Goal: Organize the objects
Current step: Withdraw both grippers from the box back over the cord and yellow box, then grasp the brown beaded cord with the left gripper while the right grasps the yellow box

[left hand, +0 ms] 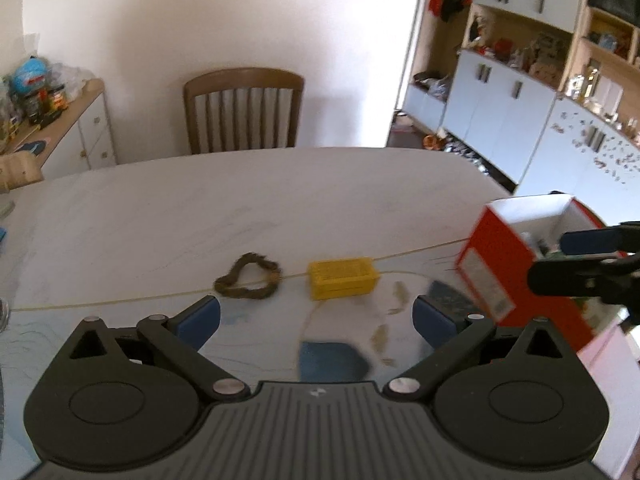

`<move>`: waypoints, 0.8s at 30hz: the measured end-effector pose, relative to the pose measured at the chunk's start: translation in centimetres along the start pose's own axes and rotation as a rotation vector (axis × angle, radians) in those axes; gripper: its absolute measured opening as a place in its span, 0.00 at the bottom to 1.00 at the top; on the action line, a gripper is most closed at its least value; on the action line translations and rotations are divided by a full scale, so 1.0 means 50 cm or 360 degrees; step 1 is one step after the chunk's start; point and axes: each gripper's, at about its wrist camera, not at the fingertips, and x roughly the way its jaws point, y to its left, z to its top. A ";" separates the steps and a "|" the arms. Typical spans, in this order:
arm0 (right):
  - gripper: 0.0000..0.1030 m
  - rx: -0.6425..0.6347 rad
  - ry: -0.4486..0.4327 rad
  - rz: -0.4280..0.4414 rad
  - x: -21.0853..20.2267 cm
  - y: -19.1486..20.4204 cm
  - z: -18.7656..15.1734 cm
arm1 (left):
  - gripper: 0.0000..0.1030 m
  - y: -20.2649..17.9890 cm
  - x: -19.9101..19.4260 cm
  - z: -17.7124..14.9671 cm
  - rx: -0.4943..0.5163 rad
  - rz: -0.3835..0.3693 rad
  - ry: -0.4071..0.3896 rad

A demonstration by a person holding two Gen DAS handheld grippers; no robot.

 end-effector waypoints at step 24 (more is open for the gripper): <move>0.93 -0.0252 0.0288 0.0044 0.255 0.006 0.031 | 1.00 0.136 0.233 0.002 -0.0002 0.0038 0.0085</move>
